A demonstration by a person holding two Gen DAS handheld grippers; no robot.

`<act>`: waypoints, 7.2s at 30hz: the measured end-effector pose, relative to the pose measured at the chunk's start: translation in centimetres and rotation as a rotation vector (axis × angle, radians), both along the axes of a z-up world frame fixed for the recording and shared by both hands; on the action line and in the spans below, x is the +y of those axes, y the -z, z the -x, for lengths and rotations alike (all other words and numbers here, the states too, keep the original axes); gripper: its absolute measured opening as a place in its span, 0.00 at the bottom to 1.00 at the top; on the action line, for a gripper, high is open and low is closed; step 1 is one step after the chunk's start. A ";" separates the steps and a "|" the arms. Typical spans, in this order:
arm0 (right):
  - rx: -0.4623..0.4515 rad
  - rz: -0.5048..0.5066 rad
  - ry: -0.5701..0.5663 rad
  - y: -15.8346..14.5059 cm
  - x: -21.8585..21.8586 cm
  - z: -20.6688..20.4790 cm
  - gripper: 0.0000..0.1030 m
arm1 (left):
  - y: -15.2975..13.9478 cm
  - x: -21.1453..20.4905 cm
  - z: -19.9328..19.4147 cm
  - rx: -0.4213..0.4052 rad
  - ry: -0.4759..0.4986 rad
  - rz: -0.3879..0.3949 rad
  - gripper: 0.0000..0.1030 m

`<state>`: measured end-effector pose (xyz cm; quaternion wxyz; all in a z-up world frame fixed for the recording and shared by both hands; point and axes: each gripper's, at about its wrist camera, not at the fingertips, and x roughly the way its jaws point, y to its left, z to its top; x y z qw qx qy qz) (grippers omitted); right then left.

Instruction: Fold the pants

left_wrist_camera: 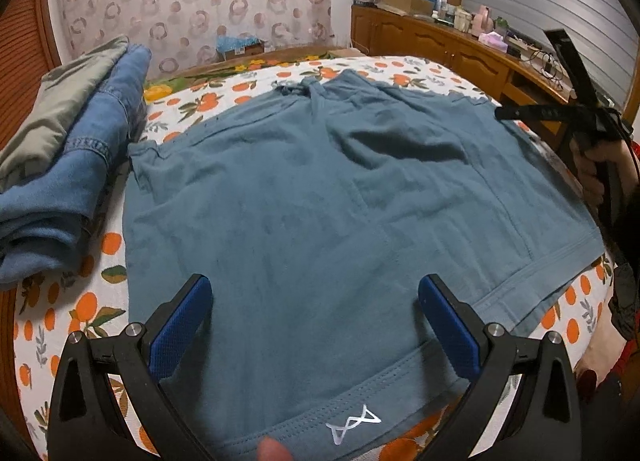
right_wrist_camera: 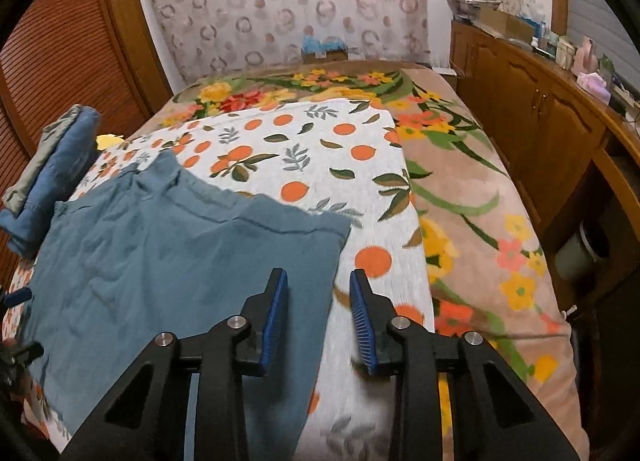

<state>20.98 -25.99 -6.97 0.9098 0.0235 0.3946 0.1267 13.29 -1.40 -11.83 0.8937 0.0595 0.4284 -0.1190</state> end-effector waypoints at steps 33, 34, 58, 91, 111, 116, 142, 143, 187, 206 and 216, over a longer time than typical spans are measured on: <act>-0.105 0.083 0.062 -2.9 -0.3 4.2 0.04 | 1.0 0.3 -0.4 0.021 -0.017 -0.003 1.00; -0.117 0.086 0.045 -3.0 0.2 5.2 0.05 | 1.0 0.3 -0.4 0.021 -0.017 -0.003 1.00; -0.110 0.141 -0.260 2.0 9.6 19.0 0.51 | 1.0 0.4 -0.4 0.019 -0.016 -0.003 1.00; -0.115 0.159 -0.245 1.1 10.4 17.8 0.56 | 0.6 9.8 8.2 -0.002 -0.148 0.100 0.48; -0.114 0.158 -0.244 1.2 10.3 17.8 0.57 | -0.8 8.5 8.9 -0.079 -0.127 0.142 0.07; -0.113 0.158 -0.241 1.2 10.4 17.7 0.57 | -3.5 6.2 7.8 -0.129 -0.054 0.158 0.07; -0.159 0.118 -0.170 -0.2 6.2 19.3 0.57 | -9.5 -8.0 2.0 -0.151 0.279 0.169 0.07; -0.160 0.116 -0.167 -0.2 6.1 19.4 0.57 | -9.7 -8.6 1.9 -0.149 0.291 0.168 0.07; -0.118 0.027 -0.224 2.5 7.1 17.5 0.38 | -0.9 -5.8 0.0 0.001 0.169 0.079 0.75; -0.228 -0.028 -0.244 -0.7 4.8 18.6 0.06 | -2.0 -5.0 0.9 -0.037 0.152 0.079 0.75; -0.286 -0.006 -0.212 -1.3 2.6 22.7 0.06 | -2.7 -6.2 1.4 -0.048 0.188 0.076 0.75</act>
